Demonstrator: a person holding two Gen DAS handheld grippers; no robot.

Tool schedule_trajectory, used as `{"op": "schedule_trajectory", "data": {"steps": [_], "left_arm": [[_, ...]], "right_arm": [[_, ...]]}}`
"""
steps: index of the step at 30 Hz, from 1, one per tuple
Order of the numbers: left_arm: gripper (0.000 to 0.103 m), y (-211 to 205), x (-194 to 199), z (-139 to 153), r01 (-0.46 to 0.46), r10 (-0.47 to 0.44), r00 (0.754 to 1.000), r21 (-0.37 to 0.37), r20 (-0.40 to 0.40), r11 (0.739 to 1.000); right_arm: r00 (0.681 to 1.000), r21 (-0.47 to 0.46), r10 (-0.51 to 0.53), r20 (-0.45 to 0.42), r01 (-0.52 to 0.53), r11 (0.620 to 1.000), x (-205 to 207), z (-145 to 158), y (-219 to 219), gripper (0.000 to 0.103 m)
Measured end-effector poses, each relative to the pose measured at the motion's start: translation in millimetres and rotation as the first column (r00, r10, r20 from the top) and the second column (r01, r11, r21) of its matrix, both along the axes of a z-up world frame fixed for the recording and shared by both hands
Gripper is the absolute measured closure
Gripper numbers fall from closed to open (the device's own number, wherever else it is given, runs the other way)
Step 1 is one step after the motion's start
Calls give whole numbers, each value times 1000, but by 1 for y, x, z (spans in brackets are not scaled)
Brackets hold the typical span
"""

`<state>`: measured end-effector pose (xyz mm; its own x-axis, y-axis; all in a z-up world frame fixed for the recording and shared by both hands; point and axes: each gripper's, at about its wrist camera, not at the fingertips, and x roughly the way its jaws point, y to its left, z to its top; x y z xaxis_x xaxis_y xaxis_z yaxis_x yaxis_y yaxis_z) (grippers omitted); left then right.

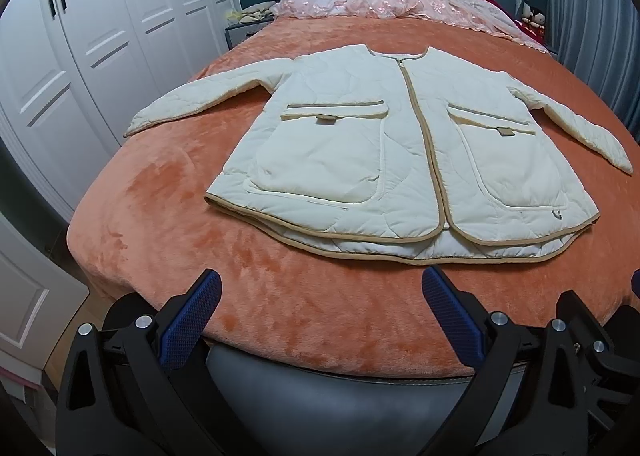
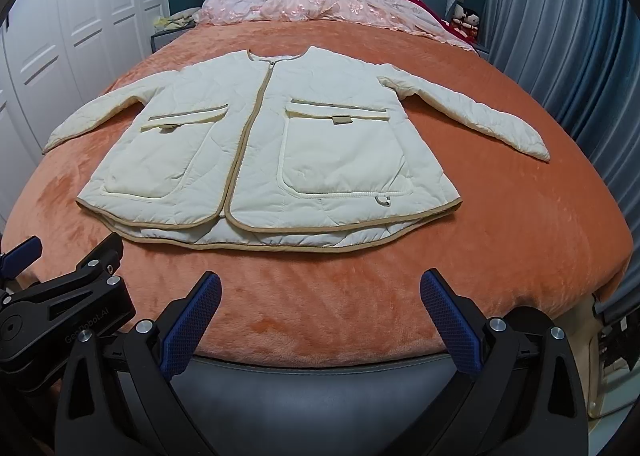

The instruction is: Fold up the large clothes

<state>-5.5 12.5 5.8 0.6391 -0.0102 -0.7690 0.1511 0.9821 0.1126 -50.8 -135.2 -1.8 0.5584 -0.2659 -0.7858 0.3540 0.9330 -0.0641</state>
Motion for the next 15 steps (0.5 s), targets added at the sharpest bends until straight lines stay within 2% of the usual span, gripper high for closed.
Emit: {"op": "schedule_trajectory", "data": {"steps": [15], "left_arm": [[5,1,0,1,0,0,1000,1,0,1000]], "right_arm": [[1000,-2,-1,2,1,1000,0,0,0,5]]}}
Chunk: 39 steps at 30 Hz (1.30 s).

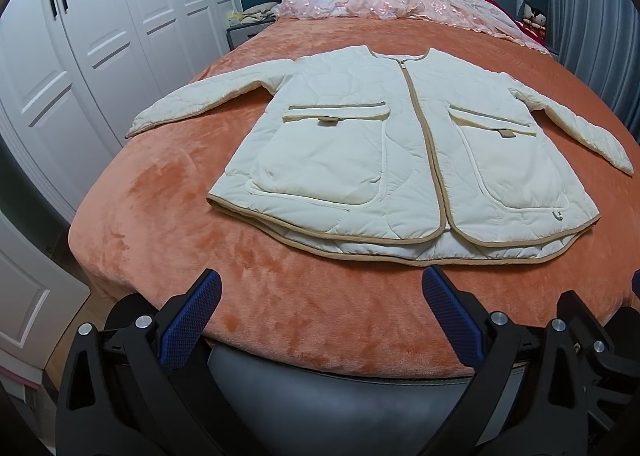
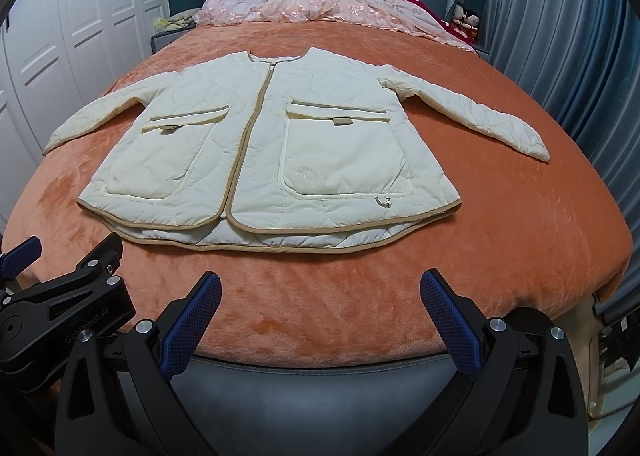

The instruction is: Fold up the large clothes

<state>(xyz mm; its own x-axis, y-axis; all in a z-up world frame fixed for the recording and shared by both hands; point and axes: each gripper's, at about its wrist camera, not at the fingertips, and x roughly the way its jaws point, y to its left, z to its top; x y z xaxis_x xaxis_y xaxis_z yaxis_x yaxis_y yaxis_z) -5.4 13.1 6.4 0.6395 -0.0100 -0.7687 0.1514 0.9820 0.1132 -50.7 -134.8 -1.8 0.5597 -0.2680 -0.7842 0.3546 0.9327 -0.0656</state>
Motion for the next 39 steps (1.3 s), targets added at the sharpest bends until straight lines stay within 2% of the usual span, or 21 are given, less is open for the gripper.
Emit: {"op": "schedule_trajectory", "data": {"steps": [32,39], "left_arm": [[5,1,0,0,0,0,1000,2,-3,1000],[5,-3,6,-9,6,-6,1000,-3,-30,1000]], "right_arm": [[1000,6,1,-3,0,1000,-1,1,1,5],[1000,30,6,-20,-6,1000,6,-12,-7,5]]}}
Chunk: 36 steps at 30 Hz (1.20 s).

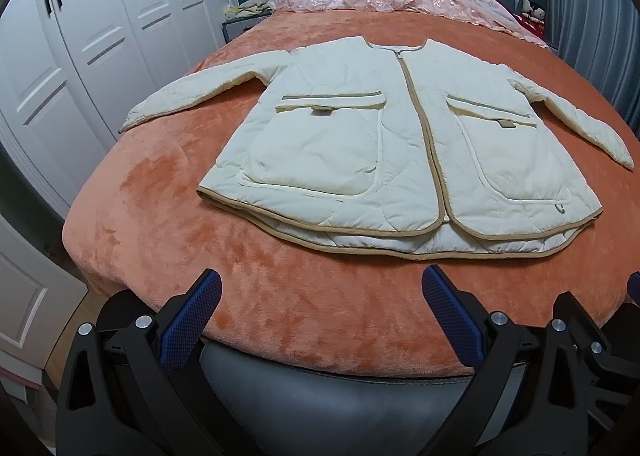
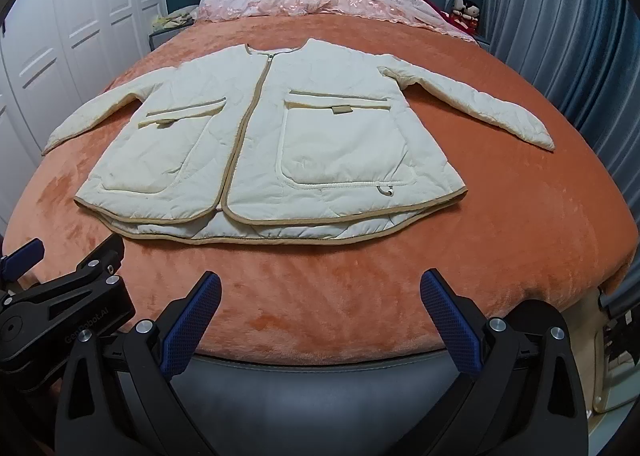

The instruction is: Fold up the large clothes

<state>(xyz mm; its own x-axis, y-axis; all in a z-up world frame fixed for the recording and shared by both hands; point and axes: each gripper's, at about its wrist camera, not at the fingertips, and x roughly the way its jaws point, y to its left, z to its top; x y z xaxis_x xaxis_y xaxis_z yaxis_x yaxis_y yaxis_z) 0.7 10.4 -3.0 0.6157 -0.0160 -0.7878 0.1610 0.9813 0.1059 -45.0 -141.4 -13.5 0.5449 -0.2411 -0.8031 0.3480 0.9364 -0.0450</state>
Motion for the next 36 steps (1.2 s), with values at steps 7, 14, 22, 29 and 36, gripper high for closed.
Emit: {"op": "schedule_trajectory", "data": {"steps": [7,14,22,29,36], "left_arm": [[5,-9,18,-10,-1,1,1000,-2,-15,1000],[5,-26,36,-14,-1,1,1000,17,-24,1000],[5,-38,43,-8,3,-2,1000,14,-13,1000],[5,-33,40,-5,4,-4,1000,10,-13,1000],[5,-30,46,-2,23,-23,1000,14,-8,1000]], "right_arm": [[1000,47,-23,-16,23,999,15,-15,-23,5],[998,72,-65,-16,66,995,30,-18,-53,5],[999,81,-50,-12,51,995,36,-13,-55,5],[1000,84,-30,-1,30,996,36,-9,-49,5],[996,160,-93,16,89,983,42,-11,-102,5]]}}
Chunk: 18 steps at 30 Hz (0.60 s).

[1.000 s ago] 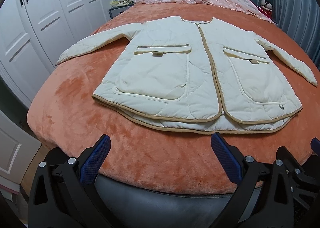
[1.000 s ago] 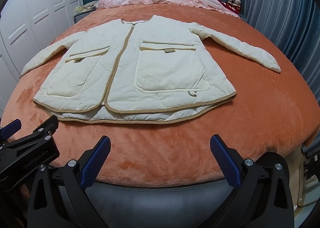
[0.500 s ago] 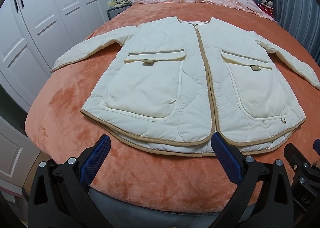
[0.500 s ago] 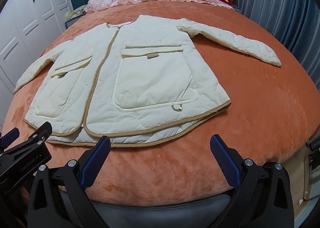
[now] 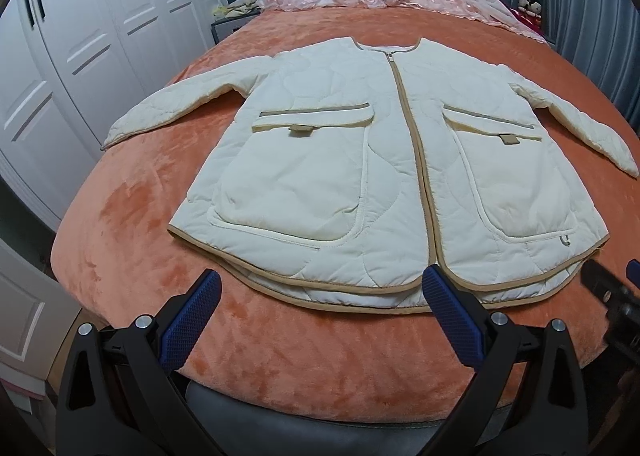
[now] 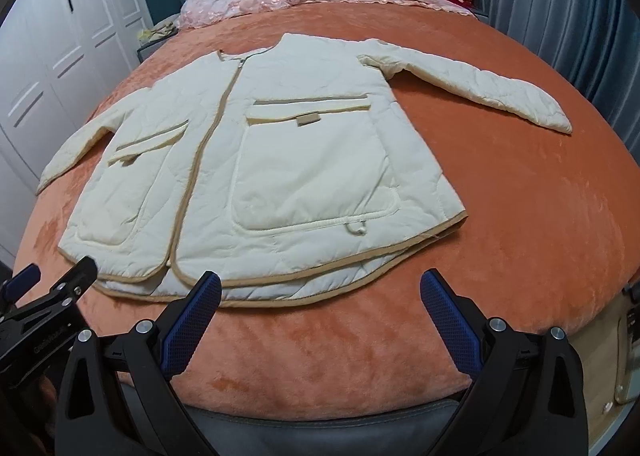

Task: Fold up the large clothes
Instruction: 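Grasp the cream jacket's sleeve cuff with the right tool and lift it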

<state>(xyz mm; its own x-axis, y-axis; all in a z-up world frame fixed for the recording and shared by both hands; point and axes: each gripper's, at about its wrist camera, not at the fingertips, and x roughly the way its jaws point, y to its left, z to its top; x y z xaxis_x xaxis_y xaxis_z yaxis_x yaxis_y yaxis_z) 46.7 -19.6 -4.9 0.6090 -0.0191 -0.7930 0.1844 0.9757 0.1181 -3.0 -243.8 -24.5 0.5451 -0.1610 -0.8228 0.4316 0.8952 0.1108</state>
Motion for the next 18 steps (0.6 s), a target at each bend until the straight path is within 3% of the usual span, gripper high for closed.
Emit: {"op": "schedule_trajectory", "data": {"steps": [4,10,14,18], "left_arm": [[5,1,17,0,-8,8,1000,7,2,1000],[5,-1,57,-3,-62,62,998,13,-11,998],[5,1,86,-6,-117,117,993,2,-24,993],[5,5,113,-12,-152,151,988,-12,-40,988]], "right_arm": [[987,91,-154,42,149,985,7,2,-89,5],[944,110,-319,88,309,945,35,3,-224,5],[894,174,-430,124,407,897,54,-9,-307,5],[821,210,-565,83,540,815,64,-31,-374,5]]}}
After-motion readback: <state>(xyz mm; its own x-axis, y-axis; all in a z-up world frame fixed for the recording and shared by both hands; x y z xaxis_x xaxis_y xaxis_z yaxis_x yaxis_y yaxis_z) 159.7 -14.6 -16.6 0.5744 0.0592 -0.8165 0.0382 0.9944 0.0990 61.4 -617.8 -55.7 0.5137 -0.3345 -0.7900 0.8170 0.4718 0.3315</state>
